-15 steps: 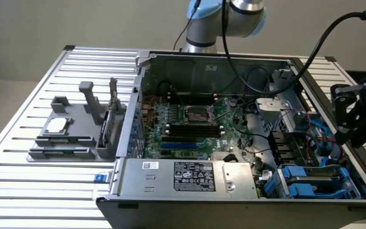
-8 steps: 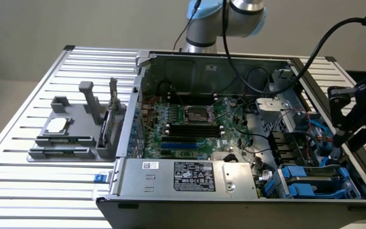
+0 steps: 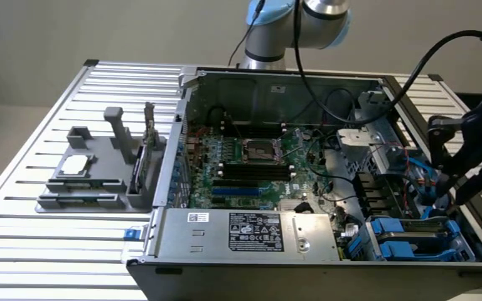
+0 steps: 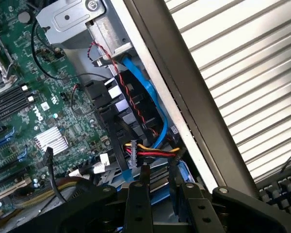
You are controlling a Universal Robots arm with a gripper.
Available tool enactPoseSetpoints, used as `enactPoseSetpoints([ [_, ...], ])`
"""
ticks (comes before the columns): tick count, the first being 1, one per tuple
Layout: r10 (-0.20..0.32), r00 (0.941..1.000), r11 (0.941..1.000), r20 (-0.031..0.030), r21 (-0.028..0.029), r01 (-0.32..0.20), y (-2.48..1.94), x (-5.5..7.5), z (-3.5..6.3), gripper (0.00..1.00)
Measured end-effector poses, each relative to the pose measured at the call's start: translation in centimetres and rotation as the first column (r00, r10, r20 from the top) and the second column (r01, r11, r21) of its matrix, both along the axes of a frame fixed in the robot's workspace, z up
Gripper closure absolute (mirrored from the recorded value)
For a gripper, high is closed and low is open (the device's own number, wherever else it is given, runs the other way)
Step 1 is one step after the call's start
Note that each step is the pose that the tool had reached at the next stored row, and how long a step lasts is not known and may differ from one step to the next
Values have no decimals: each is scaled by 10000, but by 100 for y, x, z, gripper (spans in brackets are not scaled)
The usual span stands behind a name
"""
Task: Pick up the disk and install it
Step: 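Insert the first disk wire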
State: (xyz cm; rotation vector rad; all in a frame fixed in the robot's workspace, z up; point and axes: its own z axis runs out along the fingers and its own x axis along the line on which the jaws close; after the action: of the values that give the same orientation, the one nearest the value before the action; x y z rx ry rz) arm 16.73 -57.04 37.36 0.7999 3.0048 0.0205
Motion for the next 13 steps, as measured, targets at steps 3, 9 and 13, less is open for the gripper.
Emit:
enactPoseSetpoints([
  [3,-256,9997,9997,0,1,256,0,0,-33,70],
  [9,-484,9988,9988,0,-1,484,-5,23,-100,70],
  [13,-560,9984,9984,-2,1,560,-20,58,-131,70],
])
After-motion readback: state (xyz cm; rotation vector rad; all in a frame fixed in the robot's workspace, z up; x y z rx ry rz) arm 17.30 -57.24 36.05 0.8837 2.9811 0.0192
